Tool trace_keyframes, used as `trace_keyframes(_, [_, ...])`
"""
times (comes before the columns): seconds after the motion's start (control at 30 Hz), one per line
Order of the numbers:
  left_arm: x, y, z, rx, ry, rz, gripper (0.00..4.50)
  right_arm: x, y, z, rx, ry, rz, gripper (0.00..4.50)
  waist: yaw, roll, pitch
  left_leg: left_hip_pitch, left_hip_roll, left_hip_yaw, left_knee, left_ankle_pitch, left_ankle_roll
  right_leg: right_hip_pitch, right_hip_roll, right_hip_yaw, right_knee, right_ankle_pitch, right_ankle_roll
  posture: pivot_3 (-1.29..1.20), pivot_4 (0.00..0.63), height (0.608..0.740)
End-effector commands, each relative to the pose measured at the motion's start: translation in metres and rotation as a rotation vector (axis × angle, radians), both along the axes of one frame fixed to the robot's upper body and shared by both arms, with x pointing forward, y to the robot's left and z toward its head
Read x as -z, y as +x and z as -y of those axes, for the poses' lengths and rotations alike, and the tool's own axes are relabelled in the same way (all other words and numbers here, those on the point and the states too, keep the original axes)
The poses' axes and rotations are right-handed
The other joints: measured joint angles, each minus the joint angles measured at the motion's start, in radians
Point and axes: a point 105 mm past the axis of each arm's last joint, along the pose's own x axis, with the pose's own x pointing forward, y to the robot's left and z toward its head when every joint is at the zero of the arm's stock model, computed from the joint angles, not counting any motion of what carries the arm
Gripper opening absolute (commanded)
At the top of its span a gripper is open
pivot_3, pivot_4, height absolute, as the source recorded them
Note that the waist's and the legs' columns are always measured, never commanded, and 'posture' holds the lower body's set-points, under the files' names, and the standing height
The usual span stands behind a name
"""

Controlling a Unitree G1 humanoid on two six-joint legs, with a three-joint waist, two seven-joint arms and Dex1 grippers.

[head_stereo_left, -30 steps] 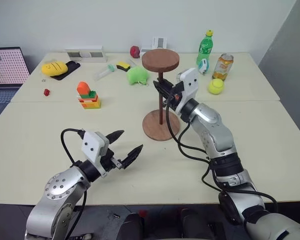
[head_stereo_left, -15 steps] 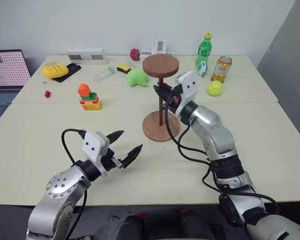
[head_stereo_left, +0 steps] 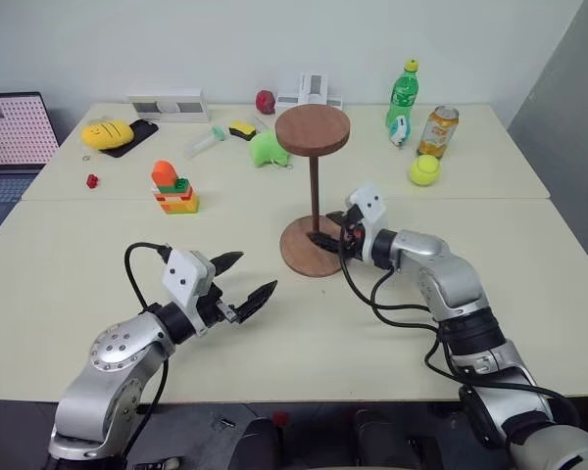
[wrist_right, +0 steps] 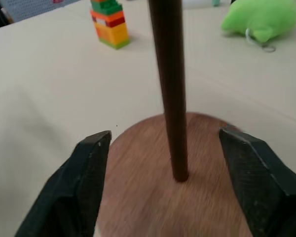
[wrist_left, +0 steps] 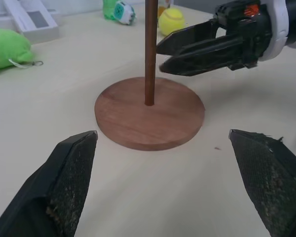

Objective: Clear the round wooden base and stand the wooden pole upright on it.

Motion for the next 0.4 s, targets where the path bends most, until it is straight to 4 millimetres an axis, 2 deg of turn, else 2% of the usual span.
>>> trace_keyframes(0.03, [-0.016,0.012,-0.024,0.018,0.04,-0.015,4.5,-0.014,-0.013,0.012,-0.095,-0.016,0.023,4.48,0.0,0.0,0.0,0.0,0.0,0.0,0.0,0.0,0.0,0.0,0.0,0.0,0.0,0.0,0.0,0.0,0.15,0.74])
trace_keyframes(0.23, [-0.048,0.038,-0.063,0.001,0.144,-0.054,4.5,-0.026,-0.022,0.044,-0.131,-0.094,0.069,4.48,0.0,-0.002,0.007,0.0,0.0,-0.001,0.0,0.0,0.0,0.001,0.001,-0.002,-0.001,0.0,0.0,0.0,0.15,0.74])
trace_keyframes(0.4, [-0.063,0.043,-0.072,0.042,0.232,-0.046,4.5,-0.036,-0.03,0.059,-0.112,-0.12,0.101,4.48,-0.001,-0.001,0.009,-0.001,0.0,-0.001,-0.003,0.0,0.0,0.0,0.0,-0.002,-0.004,0.0,0.0,0.0,0.15,0.74])
